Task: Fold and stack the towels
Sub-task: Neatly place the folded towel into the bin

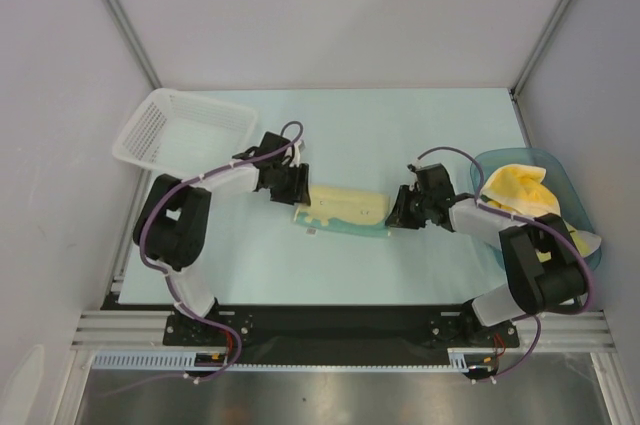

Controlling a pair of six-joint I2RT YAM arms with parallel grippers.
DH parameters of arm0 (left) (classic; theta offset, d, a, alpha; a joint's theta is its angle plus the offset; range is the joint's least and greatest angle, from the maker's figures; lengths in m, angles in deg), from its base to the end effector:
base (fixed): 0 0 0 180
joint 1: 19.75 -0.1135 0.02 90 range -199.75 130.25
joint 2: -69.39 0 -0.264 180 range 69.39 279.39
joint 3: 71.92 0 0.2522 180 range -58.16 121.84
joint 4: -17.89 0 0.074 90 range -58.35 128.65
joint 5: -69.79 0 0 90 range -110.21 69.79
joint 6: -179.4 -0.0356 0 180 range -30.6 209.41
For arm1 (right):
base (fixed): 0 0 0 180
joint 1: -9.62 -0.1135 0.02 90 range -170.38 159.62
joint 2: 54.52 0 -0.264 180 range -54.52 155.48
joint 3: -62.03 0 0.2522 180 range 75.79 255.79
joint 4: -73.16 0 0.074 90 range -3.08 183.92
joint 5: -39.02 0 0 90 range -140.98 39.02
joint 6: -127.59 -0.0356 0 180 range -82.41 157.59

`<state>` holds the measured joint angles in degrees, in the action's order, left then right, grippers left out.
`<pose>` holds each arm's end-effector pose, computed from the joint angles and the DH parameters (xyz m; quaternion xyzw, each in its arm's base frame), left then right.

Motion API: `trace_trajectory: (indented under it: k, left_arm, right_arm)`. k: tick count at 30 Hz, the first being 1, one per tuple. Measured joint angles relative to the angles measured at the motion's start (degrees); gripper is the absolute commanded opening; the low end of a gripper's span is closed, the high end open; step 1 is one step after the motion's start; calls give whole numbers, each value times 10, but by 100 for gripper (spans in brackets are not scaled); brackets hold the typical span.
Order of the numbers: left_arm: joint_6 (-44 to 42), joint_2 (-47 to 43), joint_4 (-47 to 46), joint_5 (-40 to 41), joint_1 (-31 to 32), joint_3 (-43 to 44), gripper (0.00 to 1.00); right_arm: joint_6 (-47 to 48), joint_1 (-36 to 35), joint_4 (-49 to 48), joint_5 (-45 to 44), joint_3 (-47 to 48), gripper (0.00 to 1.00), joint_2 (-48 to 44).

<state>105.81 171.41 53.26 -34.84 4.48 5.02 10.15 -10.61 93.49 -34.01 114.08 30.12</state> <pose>0.3218 -0.1547 0.1705 0.0978 0.9546 -0.2033 0.1945 0.2525 0.1041 0.1543 0.0121 0.9388 0.2550 0.2311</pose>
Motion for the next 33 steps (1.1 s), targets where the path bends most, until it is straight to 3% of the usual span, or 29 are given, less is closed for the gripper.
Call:
trace_trajectory:
  k: [10, 16, 21, 25, 27, 28, 31, 32, 33]
  left_arm:
    - [-5, 21, -13, -8, -2, -1, 58]
    - [-4, 24, -23, -18, -3, -2, 54]
    - [2, 26, -33, -24, -3, -6, 39]
    - [11, 33, -35, -26, -3, -6, 18]
    - [19, 35, -36, -28, -2, -6, 0]
    - [21, 35, -37, -30, -2, -6, 0]
    - [27, 35, -36, -31, -1, -6, 0]
    - [30, 35, -35, -29, -1, -6, 0]
    - [32, 35, -32, -25, 0, -4, 0]
  right_arm:
    - [1, 3, -19, -20, -15, 22, 0]
    - [0, 3, -29, -21, -23, 22, 0]
    - [0, 2, -32, -21, -23, 24, 0]
    - [0, 1, -32, -21, -23, 26, -2]
    - [0, -1, -30, -21, -23, 29, -10]
    - [0, -1, -28, -20, -23, 32, -15]
    - [-2, -2, -20, -19, -23, 51, -40]
    - [-3, -2, -17, -18, -23, 67, -50]
    - [-4, -3, -13, -18, -22, 74, -61]
